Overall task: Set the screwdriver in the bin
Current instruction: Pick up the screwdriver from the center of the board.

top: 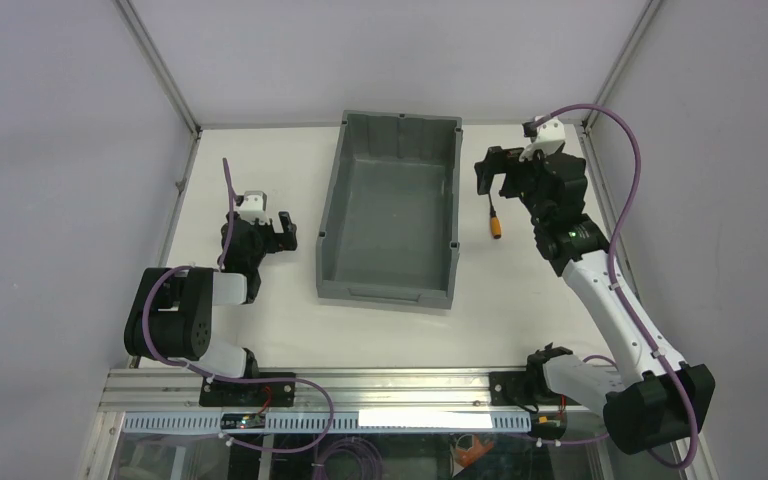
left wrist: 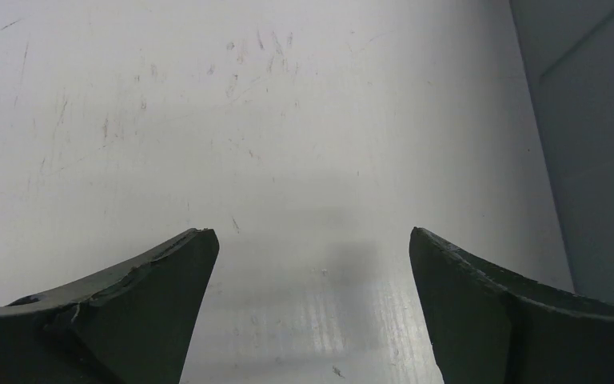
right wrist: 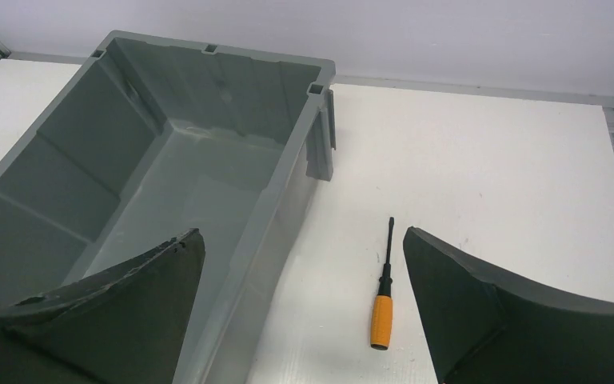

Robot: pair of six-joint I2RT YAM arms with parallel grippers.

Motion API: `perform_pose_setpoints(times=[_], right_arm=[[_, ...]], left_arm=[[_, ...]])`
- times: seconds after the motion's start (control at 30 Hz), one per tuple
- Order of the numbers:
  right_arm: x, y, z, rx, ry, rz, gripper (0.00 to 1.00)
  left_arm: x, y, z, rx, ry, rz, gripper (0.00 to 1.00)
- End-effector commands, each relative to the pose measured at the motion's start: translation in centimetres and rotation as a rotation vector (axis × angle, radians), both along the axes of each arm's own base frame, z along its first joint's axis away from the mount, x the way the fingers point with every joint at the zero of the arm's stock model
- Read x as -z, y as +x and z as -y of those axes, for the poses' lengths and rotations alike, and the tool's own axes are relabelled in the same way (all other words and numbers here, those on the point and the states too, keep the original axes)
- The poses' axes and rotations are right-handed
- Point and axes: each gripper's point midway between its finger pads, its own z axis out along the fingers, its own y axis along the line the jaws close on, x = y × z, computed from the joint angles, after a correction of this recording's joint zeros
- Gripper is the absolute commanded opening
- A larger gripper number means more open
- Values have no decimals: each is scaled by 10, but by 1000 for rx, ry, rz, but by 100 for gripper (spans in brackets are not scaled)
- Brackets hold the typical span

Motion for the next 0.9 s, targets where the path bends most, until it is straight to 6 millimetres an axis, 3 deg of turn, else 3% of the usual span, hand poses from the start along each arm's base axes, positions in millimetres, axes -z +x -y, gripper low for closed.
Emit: perform_pose_setpoints(times=[0.0, 0.4, 0.87], right_arm=[[-30, -1, 3, 10, 19, 108, 99], [-34, -7, 0, -8, 43, 125, 99], [-66, -13, 10, 26, -25, 34, 99]], left_arm=[[-23, 13, 1, 20, 2, 90, 99], [-23, 13, 1, 20, 2, 90, 99], [-22, 13, 1, 20, 2, 90, 99]])
